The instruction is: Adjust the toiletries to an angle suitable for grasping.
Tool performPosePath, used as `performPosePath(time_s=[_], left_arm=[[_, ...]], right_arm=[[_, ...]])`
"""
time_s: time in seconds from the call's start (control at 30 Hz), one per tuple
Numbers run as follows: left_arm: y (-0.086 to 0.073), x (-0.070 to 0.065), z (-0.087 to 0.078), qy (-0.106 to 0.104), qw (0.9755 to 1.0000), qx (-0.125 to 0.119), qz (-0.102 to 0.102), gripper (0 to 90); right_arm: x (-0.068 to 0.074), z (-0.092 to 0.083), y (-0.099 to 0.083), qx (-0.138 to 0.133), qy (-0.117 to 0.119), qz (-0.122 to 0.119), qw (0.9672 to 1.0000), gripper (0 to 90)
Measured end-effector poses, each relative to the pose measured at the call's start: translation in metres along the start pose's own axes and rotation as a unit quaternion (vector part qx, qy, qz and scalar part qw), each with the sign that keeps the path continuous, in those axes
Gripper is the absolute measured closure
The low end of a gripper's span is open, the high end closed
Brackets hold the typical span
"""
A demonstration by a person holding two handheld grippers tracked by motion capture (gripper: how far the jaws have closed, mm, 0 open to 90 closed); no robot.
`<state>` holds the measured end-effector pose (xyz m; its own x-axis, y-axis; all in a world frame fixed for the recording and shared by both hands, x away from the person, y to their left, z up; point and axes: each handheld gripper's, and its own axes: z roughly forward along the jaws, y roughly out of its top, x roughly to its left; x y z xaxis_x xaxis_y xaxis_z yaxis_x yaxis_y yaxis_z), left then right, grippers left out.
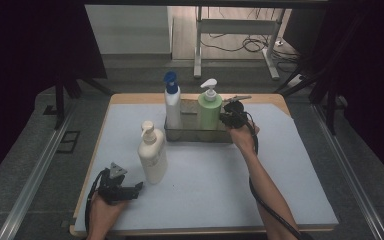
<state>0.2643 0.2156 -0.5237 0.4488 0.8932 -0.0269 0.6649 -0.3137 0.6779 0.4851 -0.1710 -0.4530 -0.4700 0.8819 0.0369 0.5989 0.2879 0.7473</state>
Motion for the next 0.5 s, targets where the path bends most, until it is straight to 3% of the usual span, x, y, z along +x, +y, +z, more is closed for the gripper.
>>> performPosePath(time_s=[0.5], left_arm=[[0.0,0.0,0.0,0.0,1.0,0.0,0.0,12.3]], right_arm=[[0.012,0.007,-0.001,0.004,0.012,-0.01,0.9999,89.4]])
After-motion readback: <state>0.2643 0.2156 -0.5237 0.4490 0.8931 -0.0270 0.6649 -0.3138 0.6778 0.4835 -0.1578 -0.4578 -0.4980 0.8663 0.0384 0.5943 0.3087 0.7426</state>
